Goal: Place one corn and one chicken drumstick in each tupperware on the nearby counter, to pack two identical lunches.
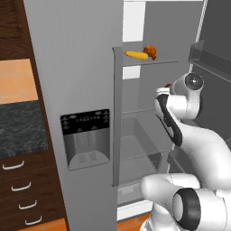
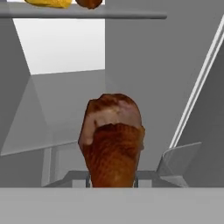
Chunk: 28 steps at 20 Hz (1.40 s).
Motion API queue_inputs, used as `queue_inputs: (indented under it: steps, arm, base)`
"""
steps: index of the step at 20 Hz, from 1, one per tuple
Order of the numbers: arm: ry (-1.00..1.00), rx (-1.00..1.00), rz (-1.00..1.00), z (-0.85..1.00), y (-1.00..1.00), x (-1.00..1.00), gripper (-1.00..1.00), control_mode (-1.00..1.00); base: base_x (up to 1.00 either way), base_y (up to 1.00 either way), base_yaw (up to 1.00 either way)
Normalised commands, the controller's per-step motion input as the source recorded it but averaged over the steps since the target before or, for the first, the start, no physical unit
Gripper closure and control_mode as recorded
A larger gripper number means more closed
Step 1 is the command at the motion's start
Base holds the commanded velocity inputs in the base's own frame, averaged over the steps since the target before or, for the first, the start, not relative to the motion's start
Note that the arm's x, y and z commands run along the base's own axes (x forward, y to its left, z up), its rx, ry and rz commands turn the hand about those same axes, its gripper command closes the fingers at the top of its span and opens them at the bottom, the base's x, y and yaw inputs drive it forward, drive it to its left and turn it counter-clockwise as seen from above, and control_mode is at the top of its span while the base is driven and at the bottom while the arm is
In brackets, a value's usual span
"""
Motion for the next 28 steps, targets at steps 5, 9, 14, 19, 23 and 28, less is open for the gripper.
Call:
queue_inputs:
  steps: [5, 9, 14, 19, 23, 28]
  arm:
    - [0.12, 0.01, 0.0, 0.45, 0.33, -1.0, 1.0, -1.0]
    - [0.08, 0.0, 0.0, 0.37, 0.45, -1.0, 1.0, -1.0]
    - [0.1, 0.0, 0.0, 0.11, 0.48, -0.72, 1.0, -1.0]
    - [0.05, 0.0, 0.0, 0.0, 0.21, -0.2, 1.0, 1.0]
    - [0.0, 0.0, 0.0, 0.0, 0.0, 0.0, 1.0, 1.0]
    - [0.0, 0.0, 0.0, 0.0, 0.0, 0.0, 1.0, 1.0]
  base:
    - [0.0, 0.0, 0.0]
    - [0.0, 0.0, 0.0]
    - [0.0, 0.0, 0.0]
    - [-0.56, 0.26, 0.0]
    - [-0.83, 0.79, 0.0]
    - [-0.61, 1.0, 0.0]
